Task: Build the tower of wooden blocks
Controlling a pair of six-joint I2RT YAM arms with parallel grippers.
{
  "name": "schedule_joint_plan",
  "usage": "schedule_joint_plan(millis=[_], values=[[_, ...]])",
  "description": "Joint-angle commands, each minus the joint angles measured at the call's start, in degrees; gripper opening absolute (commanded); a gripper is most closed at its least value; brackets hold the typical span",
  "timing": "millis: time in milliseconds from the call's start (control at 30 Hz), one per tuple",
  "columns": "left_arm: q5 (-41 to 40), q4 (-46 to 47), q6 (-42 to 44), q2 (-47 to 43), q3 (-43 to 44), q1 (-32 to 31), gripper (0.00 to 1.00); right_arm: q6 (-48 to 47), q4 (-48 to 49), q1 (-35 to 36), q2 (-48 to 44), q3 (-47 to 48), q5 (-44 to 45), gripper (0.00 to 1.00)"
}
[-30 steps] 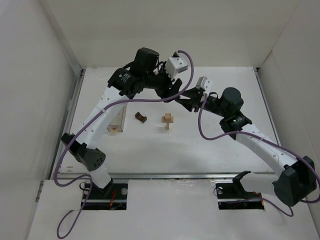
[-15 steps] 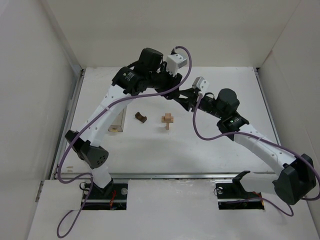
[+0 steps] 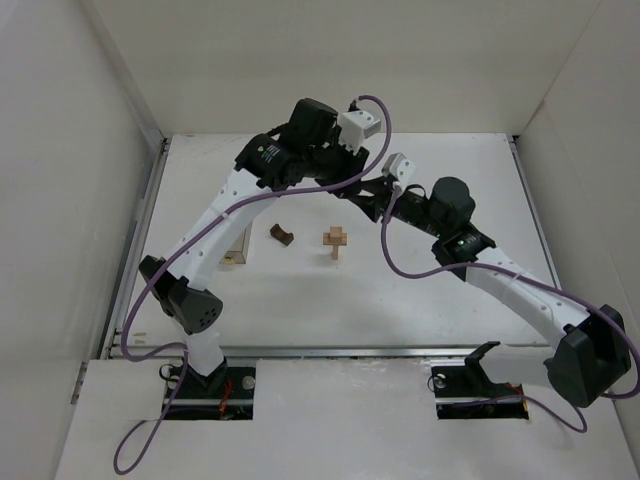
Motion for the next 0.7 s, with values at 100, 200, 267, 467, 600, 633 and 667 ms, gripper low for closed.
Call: schedule_joint_plan(millis=[100,200,267,467,600,633,667], values=[[-2.3,-0.7,0.6,-0.1,1.2,-0.7,0.0,0.2,1.4,1.1,0.4,3.2,0.1,0.0],[-3.0,-1.3,1.6,0.5,1.2,-0.7,0.0,0.8,-4.1,1.1,2.5,6.2,0.6,0.71],[-4.8,-1.9,2.2,1.0,0.1,-0.7,0.0,2.4,-7.5,1.1,3.7,7.8,2.6,1.0],[-5.4,-1.9,2.8,1.0,-3.5,-0.7,0.0,0.6,-10.5,1.1,-1.3,2.0,6.1,1.0],[-4.6,-2.6,3.3,3.7,-4.8,0.5,0.0,-3.4,-9.7,1.1,-7.9,-4.6,5.3,1.0],[-4.6,-3.1,3.3,4.4,-4.8,1.0,0.0,-4.5,-10.7,1.1,-9.1,-5.6,5.3,1.0],[-4.6,-3.6,3.8,4.9,-4.8,1.0,0.0,-4.5,-11.5,1.1,-10.1,-6.9,4.8,1.0]])
